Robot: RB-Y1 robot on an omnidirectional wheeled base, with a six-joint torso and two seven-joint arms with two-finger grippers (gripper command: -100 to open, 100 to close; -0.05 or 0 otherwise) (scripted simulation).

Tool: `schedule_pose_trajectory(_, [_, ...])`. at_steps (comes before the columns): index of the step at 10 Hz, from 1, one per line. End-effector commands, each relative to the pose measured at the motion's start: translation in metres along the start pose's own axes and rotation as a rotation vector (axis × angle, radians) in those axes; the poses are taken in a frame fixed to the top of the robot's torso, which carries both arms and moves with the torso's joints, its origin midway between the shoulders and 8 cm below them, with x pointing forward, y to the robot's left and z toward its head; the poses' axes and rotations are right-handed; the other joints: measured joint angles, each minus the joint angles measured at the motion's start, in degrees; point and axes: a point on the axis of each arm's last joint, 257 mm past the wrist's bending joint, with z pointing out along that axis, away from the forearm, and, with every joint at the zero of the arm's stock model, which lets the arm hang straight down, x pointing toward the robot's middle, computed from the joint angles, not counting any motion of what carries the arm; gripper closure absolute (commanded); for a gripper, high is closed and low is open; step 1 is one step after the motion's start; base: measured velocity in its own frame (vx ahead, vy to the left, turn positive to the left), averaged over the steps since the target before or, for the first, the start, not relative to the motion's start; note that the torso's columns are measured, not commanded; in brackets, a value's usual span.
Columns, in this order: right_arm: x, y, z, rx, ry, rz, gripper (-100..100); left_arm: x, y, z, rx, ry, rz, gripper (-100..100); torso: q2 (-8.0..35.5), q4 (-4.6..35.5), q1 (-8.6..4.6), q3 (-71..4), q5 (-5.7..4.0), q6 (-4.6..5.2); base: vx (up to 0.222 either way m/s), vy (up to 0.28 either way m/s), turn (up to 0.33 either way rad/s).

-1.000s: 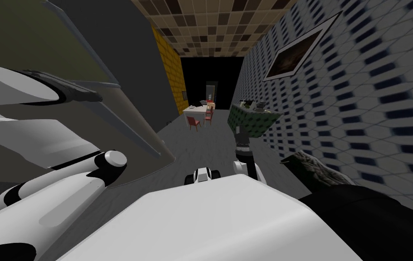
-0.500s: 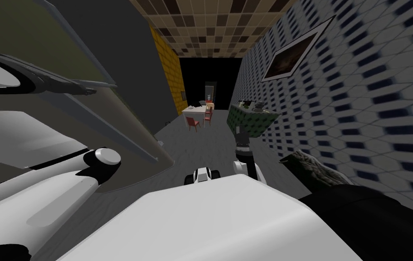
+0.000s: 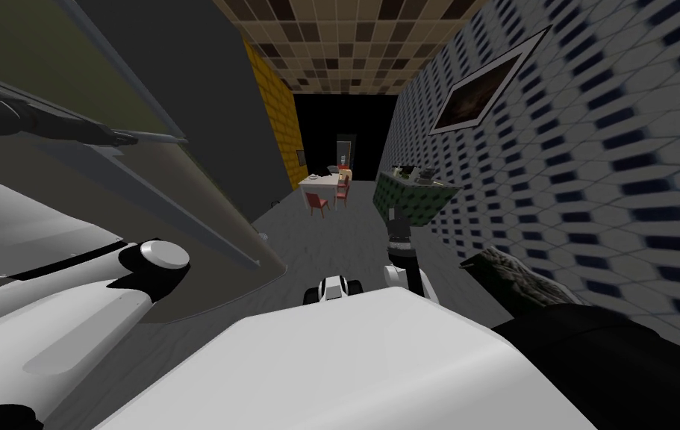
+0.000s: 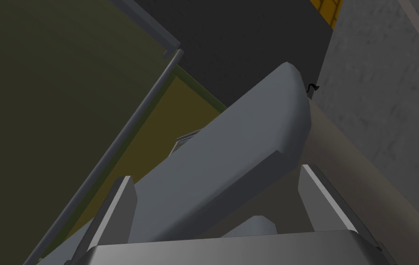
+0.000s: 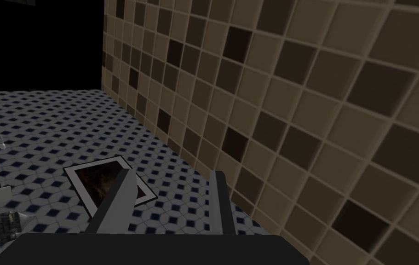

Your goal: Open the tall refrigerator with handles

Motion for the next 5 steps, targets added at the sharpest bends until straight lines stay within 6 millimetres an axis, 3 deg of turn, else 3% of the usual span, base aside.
schedule_pose_trajectory(1, [0.0,0.0,0.0,0.0,0.0,0.0,0,0.0,0.0001,0.0001,0.0,0.0,0.0,0,0.0,0.0,-0.01,0.0,-0.01,0.0,0.0,0.0,0.0])
schedule_pose_trajectory(5, [0.0,0.0,0.0,0.0,0.0,0.0,0,0.0,0.0001,0.0001,0.0,0.0,0.0,0,0.0,0.0,0.04,0.0,0.0,0.0,0.0,0.0,0.0])
